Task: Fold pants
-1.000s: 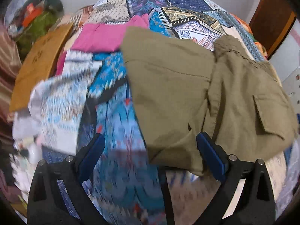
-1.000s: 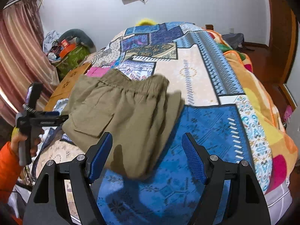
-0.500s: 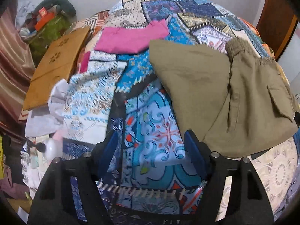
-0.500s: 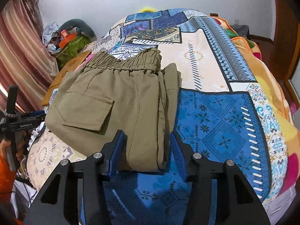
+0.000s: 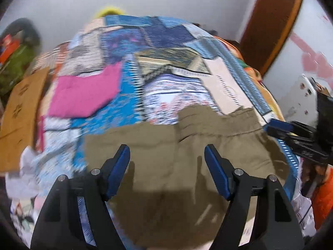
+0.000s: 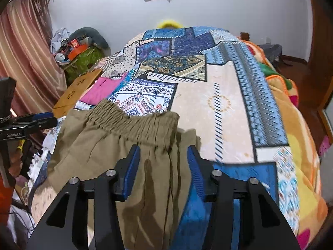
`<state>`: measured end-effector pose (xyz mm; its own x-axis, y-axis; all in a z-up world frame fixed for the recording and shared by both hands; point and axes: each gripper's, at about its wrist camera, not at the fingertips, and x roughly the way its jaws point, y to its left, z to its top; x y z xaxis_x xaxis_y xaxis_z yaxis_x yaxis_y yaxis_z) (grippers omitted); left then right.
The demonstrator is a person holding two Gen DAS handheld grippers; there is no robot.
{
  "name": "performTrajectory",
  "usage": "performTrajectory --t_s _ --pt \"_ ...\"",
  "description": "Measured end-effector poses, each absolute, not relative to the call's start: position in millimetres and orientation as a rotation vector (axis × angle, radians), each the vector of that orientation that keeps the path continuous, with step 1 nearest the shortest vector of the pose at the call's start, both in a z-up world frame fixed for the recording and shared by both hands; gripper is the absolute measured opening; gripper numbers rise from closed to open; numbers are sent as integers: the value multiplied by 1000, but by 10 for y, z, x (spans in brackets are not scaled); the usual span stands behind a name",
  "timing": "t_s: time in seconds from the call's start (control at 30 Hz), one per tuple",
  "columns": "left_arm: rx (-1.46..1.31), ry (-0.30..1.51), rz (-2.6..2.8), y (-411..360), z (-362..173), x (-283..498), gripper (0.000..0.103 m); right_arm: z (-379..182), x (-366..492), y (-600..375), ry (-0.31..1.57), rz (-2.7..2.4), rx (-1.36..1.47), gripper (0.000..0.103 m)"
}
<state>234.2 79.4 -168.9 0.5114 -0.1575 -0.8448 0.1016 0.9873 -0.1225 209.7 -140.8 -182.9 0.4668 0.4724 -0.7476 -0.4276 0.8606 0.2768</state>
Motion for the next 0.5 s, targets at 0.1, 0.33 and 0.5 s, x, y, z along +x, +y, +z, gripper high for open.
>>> performTrajectory --t_s 0.1,0.33,0.5 --pt "-88 1081 -237 637 -1861 2595 74 -1934 2218 -1327 984 590 47 32" --pt "-211 1134 -303 660 -2161 2785 64 -2070 2184 -1211 978 655 -37 18" --pt "-109 1076 -263 542 -2078 2699 51 -1931 2089 -1209 874 646 -103 11"
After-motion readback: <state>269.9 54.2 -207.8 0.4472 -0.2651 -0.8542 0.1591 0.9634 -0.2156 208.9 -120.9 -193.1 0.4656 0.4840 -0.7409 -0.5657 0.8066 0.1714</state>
